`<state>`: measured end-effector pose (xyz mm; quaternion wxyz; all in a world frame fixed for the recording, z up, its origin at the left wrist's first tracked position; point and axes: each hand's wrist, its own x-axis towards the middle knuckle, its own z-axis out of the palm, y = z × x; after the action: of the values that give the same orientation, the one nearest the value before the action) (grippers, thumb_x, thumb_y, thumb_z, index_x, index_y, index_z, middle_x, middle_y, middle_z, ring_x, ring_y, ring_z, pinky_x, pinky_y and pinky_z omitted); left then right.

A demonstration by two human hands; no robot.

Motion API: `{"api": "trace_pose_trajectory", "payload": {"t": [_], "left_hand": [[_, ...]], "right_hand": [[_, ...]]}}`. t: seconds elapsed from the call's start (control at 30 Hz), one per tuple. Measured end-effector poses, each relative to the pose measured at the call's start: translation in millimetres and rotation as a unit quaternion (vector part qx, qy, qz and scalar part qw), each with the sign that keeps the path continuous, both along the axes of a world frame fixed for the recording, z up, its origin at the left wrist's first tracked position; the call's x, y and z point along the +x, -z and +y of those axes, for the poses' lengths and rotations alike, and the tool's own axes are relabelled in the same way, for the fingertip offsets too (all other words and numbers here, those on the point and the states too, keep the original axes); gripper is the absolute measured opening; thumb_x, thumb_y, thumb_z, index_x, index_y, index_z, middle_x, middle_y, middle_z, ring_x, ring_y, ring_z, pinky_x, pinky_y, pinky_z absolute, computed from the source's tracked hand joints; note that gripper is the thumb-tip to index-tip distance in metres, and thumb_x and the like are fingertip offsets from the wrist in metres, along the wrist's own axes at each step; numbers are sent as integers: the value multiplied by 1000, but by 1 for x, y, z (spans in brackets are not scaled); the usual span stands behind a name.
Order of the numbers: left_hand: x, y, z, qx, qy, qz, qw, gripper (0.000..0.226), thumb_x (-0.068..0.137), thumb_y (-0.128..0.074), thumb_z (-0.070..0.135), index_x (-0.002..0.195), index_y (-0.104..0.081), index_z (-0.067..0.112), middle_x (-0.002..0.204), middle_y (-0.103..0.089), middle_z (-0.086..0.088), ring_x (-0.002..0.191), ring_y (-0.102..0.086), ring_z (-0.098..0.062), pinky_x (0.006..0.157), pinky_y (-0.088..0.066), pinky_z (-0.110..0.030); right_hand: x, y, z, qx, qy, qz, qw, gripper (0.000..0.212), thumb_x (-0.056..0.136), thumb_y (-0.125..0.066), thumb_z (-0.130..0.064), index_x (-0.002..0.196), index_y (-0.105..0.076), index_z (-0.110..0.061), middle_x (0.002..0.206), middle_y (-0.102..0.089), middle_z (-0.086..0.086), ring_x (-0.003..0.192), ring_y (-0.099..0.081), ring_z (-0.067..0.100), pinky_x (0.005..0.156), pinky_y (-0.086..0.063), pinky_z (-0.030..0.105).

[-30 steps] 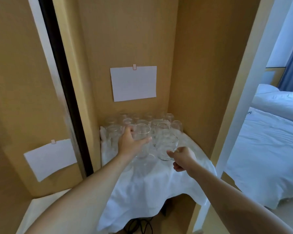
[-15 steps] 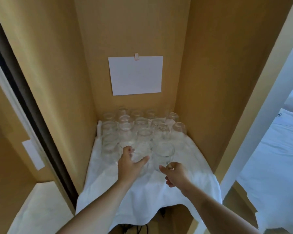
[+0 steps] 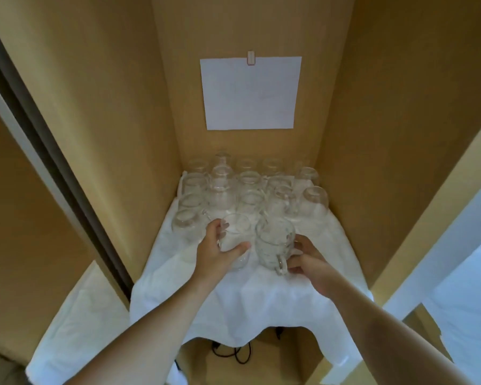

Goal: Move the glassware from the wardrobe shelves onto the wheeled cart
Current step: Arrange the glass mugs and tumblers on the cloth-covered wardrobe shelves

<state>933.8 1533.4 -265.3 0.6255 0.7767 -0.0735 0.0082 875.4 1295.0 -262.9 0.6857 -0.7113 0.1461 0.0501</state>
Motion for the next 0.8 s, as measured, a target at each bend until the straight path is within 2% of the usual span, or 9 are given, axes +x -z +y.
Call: {"api": "trace_pose_trajectory", "payload": {"t": [0.1, 0.2, 0.27, 0.33, 0.43, 0.5, 0.57, 0.67, 0.8], "left_hand": [[-3, 7, 1, 32, 26, 32, 999, 102, 67, -95, 26, 148, -33, 34, 141, -49, 9, 127, -50, -12, 105, -45, -29], [-7, 18, 0, 48, 5, 60, 997, 103, 69, -93, 16, 149, -31, 30, 141, -50, 5, 121, -54, -16, 95, -49, -20], [-10, 19, -4, 57, -21, 56, 997, 99, 66, -95, 20, 144, -34, 30, 135, -54, 6, 115, -57, -14, 86, -47, -16], [-12, 16, -6, 61, -35, 51, 996, 98, 63, -96, 25, 137, -33, 34, 128, -54, 8, 111, -58, -16, 86, -48, -21], [-16, 3, -6, 106, -35, 10, 994, 95, 57, -93, 42, 125, -27, 44, 118, -52, 16, 105, -58, -12, 82, -47, -23], [-15, -8, -6, 125, -46, -22, 991, 92, 53, -88, 50, 121, -27, 45, 115, -51, 13, 105, -55, -10, 80, -43, -21], [-13, -19, -7, 122, -67, -45, 989, 90, 52, -85, 51, 121, -28, 44, 115, -48, 7, 106, -52, -12, 83, -44, -25], [-11, -33, -6, 131, -75, -58, 987, 88, 55, -86, 46, 123, -29, 45, 123, -43, 7, 107, -51, -12, 85, -46, -28], [-5, -51, -1, 199, -72, -69, 975, 89, 51, -83, 40, 126, -37, 48, 121, -43, 7, 104, -50, -12, 74, -39, -17]], "right_hand": [[15, 11, 6, -45, -88, -20, 995, 84, 63, -89, -11, 137, -50, -23, 127, -64, 2, 114, -63, 19, 83, -57, 27], [28, 26, 10, -30, -30, -23, 999, 85, 56, -97, -1, 129, -58, -18, 121, -69, 2, 108, -68, 16, 78, -60, 26], [29, 33, 8, -16, -9, -18, 1000, 85, 44, -102, -12, 120, -64, -25, 107, -75, -6, 94, -73, 10, 69, -59, 22], [28, 37, 5, -18, -3, -13, 1000, 86, 34, -102, -25, 112, -66, -32, 98, -76, -15, 87, -72, 2, 64, -57, 18], [28, 39, 1, -6, 5, -13, 1000, 82, 34, -102, -29, 109, -69, -33, 95, -76, -15, 85, -72, 2, 63, -56, 17], [28, 38, -4, 15, -2, -7, 1000, 71, 50, -100, -24, 114, -70, -32, 99, -77, -9, 88, -74, 8, 67, -59, 22], [27, 37, -10, 26, -28, -2, 999, 64, 63, -96, -15, 119, -70, -30, 108, -77, -3, 95, -74, 13, 78, -61, 32], [21, 30, -12, 20, -57, -12, 998, 69, 49, -101, -25, 112, -74, -35, 112, -76, -6, 102, -72, 12, 88, -59, 37], [18, 24, -9, 23, -75, -24, 997, 72, 43, -101, -31, 110, -75, -39, 112, -76, -7, 103, -72, 11, 87, -59, 35]]}}
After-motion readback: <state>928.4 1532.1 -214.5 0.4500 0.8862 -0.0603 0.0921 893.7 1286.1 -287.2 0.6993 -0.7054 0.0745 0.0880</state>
